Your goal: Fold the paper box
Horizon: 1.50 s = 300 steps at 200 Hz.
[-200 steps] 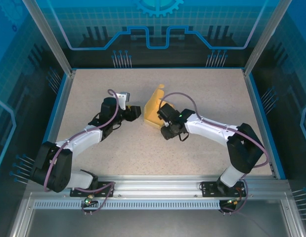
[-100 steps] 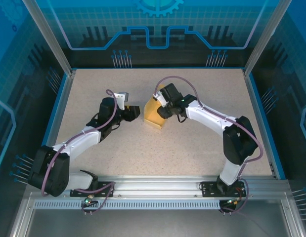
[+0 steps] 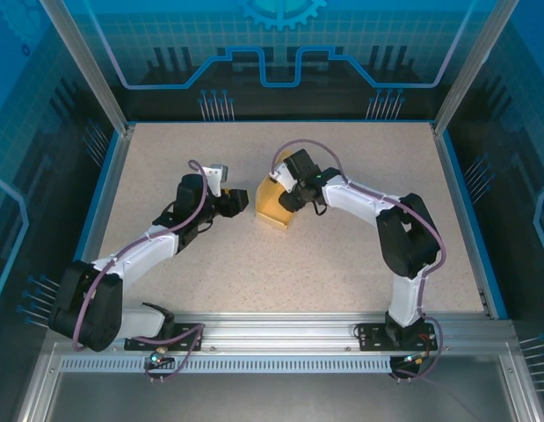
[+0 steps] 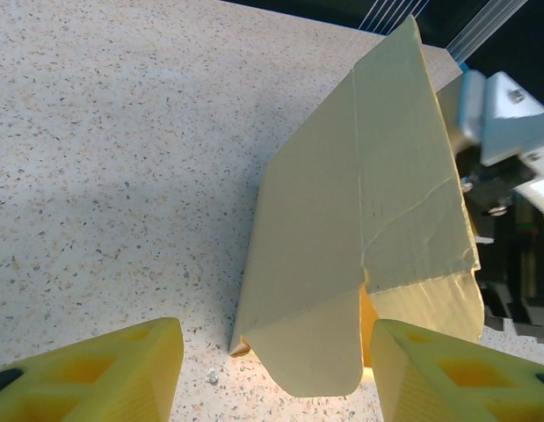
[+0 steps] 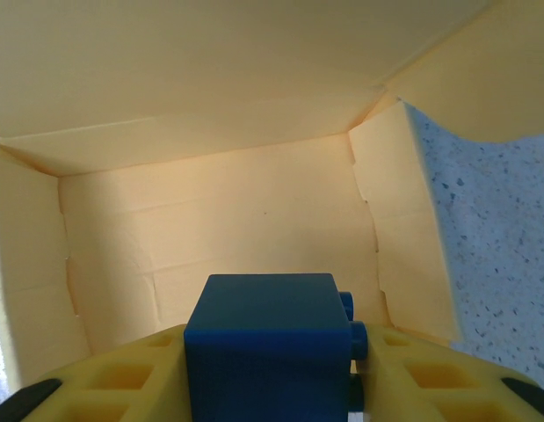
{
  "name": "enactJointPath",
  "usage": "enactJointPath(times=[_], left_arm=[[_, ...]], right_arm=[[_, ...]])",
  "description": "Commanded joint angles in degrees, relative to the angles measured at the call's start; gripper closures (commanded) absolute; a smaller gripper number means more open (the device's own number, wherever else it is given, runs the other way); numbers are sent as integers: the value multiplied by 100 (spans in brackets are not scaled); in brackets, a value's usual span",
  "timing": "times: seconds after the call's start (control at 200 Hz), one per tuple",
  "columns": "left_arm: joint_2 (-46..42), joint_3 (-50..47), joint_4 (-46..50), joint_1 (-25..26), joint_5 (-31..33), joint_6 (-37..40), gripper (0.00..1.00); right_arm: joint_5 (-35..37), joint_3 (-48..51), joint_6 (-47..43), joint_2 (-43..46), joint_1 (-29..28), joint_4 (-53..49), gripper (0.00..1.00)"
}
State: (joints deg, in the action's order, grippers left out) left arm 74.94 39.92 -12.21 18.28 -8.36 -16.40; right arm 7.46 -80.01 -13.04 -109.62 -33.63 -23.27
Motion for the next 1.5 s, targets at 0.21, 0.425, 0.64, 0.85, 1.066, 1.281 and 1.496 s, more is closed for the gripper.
enactJointPath(times=[0.21, 0.425, 0.64, 0.85, 1.066, 1.281, 1.496], left_arm=[[-146, 13, 130, 32, 97, 115, 40], [-98, 14, 135, 31, 133, 146, 40], [-17, 16, 137, 27, 145, 181, 40], [107, 51, 103, 26, 123, 195, 40], [140, 52, 105, 22, 111, 203, 40], [179, 53, 75, 26, 96, 199, 40], [184, 24, 39, 26, 58, 142, 40]], right_arm=[[-47, -447, -331, -587, 84, 235, 55], [-2, -578, -306, -838, 87, 270, 52], [62, -591, -286, -880, 84, 263, 44], [154, -523, -214, -712, 84, 260, 40], [72, -102, -14, -71, 85, 364, 38], [-329, 367, 354, 777, 389, 617, 36], [-729, 587, 937, 1016, 984, 866, 33]])
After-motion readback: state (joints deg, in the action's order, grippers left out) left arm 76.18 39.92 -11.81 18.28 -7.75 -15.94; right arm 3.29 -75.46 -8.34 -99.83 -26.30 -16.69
